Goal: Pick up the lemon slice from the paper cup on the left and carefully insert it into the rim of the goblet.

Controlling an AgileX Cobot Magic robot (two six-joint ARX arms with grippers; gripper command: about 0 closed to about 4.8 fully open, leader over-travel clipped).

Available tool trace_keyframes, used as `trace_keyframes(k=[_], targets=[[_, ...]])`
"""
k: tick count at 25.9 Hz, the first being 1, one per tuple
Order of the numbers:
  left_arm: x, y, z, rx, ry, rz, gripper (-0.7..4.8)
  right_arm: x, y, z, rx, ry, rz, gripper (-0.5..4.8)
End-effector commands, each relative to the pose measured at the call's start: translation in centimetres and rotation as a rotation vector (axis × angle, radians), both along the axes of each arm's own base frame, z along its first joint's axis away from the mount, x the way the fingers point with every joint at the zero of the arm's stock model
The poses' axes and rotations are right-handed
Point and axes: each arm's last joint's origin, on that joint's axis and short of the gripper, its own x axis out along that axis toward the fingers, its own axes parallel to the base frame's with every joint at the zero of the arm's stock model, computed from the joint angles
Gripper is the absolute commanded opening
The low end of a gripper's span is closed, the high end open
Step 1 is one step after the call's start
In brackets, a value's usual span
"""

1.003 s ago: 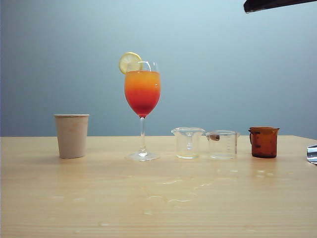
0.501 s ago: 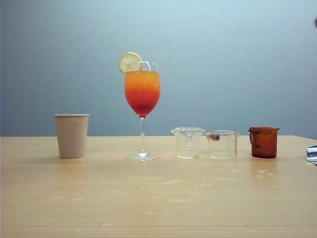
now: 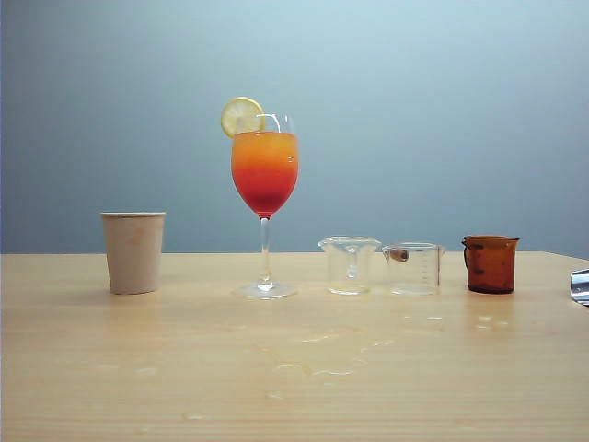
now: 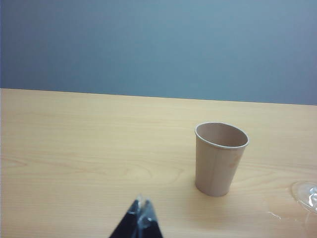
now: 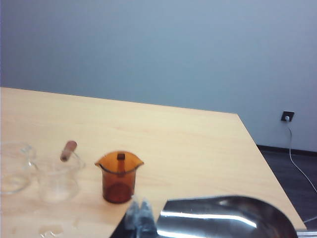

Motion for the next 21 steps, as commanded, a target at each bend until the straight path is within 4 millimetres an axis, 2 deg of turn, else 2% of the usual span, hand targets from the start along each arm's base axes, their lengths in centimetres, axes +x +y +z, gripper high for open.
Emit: trace_keyframes(k=[1,7,21], targets=[[0.0,0.0,0.2,-0.004,-0.01,0.002,-0.05,-0.1,0.0,-1.5,0.036,-0.015,0.0,-0.01],[0.0,0.0,0.2,-0.004,-0.009,0.002,-0.05,0.0,-0.1,-2.8,0.07,0.053,-0.015,-0.01],[0.0,0.0,0.2,-0.004,-0.009,0.002,-0.05,0.0,-0.6,-2.3,0.044,0.0,-0.057,-0.01]])
